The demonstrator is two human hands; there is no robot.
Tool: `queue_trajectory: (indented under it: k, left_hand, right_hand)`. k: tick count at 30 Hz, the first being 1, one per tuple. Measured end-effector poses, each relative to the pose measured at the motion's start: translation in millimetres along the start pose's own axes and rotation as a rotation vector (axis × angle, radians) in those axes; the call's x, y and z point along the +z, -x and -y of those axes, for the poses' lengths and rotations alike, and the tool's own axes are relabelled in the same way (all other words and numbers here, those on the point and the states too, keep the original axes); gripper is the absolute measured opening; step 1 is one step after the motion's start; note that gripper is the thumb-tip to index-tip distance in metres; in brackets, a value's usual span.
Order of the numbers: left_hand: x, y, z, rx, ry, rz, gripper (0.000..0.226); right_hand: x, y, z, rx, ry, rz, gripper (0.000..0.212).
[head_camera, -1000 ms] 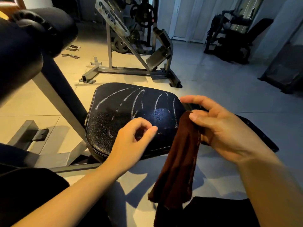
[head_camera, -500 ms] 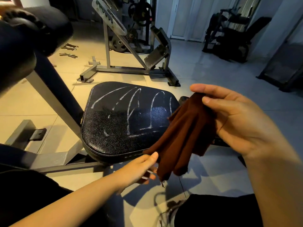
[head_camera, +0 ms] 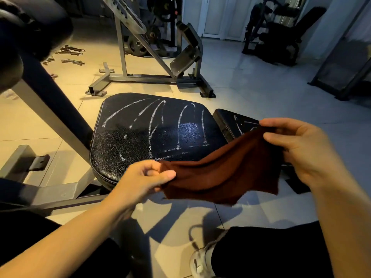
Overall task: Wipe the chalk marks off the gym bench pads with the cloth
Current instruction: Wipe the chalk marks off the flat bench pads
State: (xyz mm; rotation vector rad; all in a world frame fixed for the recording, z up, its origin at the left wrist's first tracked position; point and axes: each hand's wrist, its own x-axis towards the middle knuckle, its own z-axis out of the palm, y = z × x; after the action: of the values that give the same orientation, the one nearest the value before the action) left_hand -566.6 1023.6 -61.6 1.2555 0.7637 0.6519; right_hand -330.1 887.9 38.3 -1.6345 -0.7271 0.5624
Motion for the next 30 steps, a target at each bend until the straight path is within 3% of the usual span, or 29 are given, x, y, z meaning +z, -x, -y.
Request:
queue_trajectory:
  k: [4, 10, 15, 18, 20, 24, 27, 30]
  left_hand:
    - [-19, -1, -27, 0.117, -0.017, -0.112, 0.008]
    - [-40, -13, -52, 0.107, -0.133, -0.116, 0.039]
    - [-36, -18, -56, 0.180, -0.285, -0.095, 0.024]
    - [-26, -18, -56, 0.207, -0.206, -0.130, 0.013]
    - [-22, -18, -55, 0.304, -0.179, -0.224, 0.006]
    - [-23, -18, -60, 0.536, -0.277, -0.344, 0.017]
    - [-26, -21, -64, 0.544, -0.437, -0.322, 0.022]
    - [-23, -26, -63, 0.495, -0.501, -0.306, 0.009]
  right_hand:
    - [-7, -5, -16, -0.031, 0.164, -0.036, 0.030]
    - [3, -19, -36, -0.063, 0.298, -0.071, 0.038]
    - [0, -20, -35, -0.091, 0.288, -0.115, 0.031]
    - [-3, -16, -29, -0.069, 0.239, -0.145, 0.024]
    - [-6, -11, -26, -0.065, 0.214, -0.169, 0.022]
    - [-10, -5, -17, -0.139, 0.144, -0.219, 0.020]
    - [-12, -11, -16, -0.119, 0.254, -0.189, 0.014]
    - [-16, -16, -21, -0.077, 0.326, -0.139, 0.007]
